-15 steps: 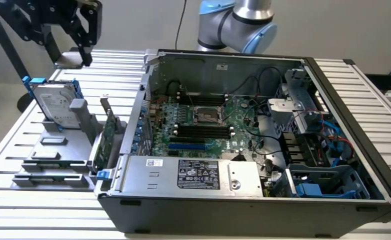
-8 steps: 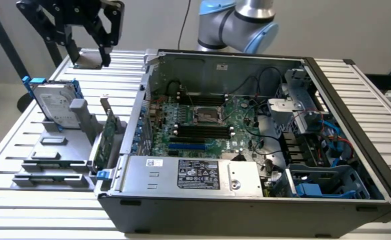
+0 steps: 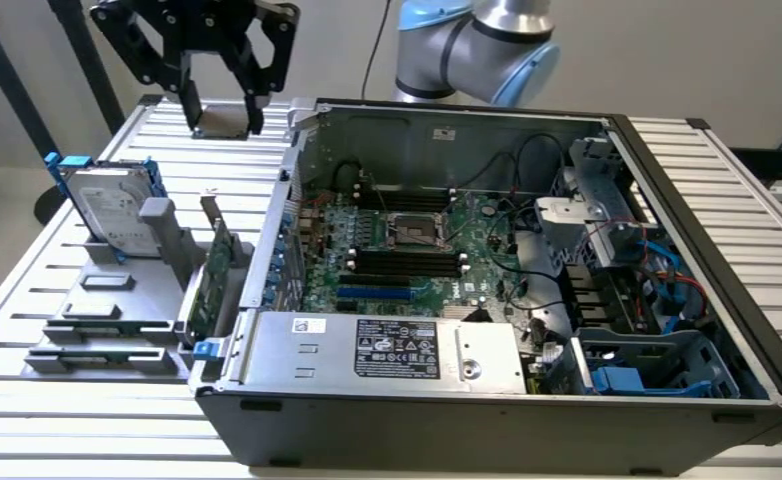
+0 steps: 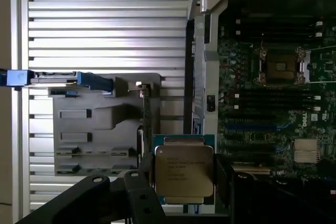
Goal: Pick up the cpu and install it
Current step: 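Pick up the cpu and move it towards the insertion slot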
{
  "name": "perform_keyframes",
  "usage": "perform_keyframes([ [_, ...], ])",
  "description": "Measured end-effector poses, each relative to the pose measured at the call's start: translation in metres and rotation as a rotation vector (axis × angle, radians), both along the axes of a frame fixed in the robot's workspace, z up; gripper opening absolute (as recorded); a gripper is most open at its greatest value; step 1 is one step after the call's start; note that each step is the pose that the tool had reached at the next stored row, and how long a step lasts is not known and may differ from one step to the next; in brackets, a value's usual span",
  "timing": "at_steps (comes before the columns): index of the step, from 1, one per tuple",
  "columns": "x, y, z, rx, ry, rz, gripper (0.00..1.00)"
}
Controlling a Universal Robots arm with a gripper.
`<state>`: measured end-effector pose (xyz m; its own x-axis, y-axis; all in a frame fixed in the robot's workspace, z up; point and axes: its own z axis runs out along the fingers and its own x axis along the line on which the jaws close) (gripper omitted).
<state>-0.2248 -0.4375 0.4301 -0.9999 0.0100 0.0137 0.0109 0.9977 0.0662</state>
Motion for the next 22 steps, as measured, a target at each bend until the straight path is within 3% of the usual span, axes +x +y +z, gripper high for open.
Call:
perform_keyframes([
  [10, 0.045, 0.0019, 0.0, 0.0, 0.0, 0.0, 0.55],
  [15, 0.068, 0.0051, -0.0001, -0.0001, 0.0, 0.0, 0.55],
  [18, 0.079, 0.0124, -0.0016, 0.0, 0.0, 0.0, 0.55],
  [22, 0.09, 0.0268, -0.0061, -0.0002, 0.0, 0.0, 0.55],
])
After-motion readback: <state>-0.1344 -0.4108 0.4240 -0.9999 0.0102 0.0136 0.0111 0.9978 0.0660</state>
